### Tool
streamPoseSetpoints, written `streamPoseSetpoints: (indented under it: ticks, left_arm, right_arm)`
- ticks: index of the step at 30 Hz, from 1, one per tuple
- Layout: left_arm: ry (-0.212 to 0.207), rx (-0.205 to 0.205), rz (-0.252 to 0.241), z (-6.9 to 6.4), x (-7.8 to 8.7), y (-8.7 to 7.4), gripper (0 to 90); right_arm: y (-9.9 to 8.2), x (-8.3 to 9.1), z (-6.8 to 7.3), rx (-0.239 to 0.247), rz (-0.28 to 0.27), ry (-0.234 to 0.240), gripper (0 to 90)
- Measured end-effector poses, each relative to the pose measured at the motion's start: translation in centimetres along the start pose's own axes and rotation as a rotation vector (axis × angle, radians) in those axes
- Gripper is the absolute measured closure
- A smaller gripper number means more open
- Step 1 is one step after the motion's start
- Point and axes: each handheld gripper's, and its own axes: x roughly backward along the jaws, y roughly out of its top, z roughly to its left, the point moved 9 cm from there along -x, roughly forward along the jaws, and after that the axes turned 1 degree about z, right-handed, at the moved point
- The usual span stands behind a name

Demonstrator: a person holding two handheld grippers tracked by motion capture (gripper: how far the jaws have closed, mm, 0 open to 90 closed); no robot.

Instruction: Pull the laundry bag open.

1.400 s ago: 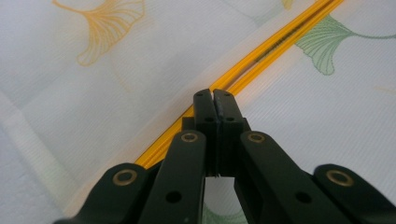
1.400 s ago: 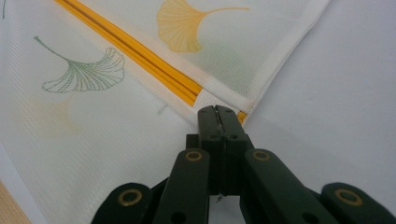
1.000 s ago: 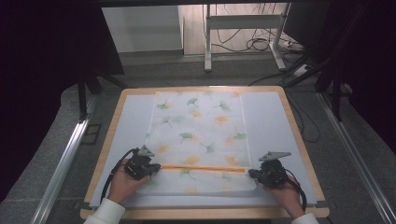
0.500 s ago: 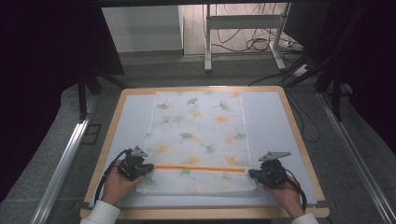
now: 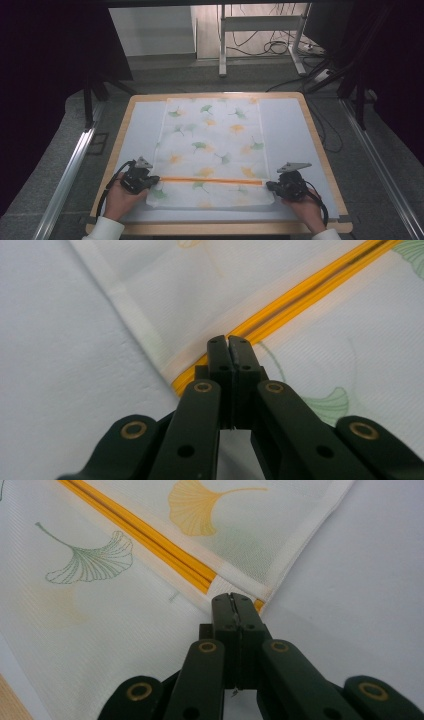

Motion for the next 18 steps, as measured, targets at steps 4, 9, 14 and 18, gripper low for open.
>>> streamPoseSetpoints:
  ticks: [4,9,14,18]
  left_arm:
    - [0.002,0.009,-0.004,0.35,0.18,-0.19,90.0]
    - [0.005,0.011,-0.002,0.49,0.29,-0.29,90.0]
    - [0.013,0.018,-0.004,0.74,0.46,-0.5,90.0]
    - [0.022,0.027,-0.01,1.05,0.78,-0.71,90.0]
  right_arm:
    - [0.0,0.0,0.0,0.002,0.0,-0.002,89.6]
    - [-0.01,0.01,0.0,0.002,0.001,-0.002,89.6]
    - [0.01,0.01,0.04,0.005,0.005,-0.003,89.6]
    - [0.02,0.02,0.06,0.009,0.008,-0.005,89.6]
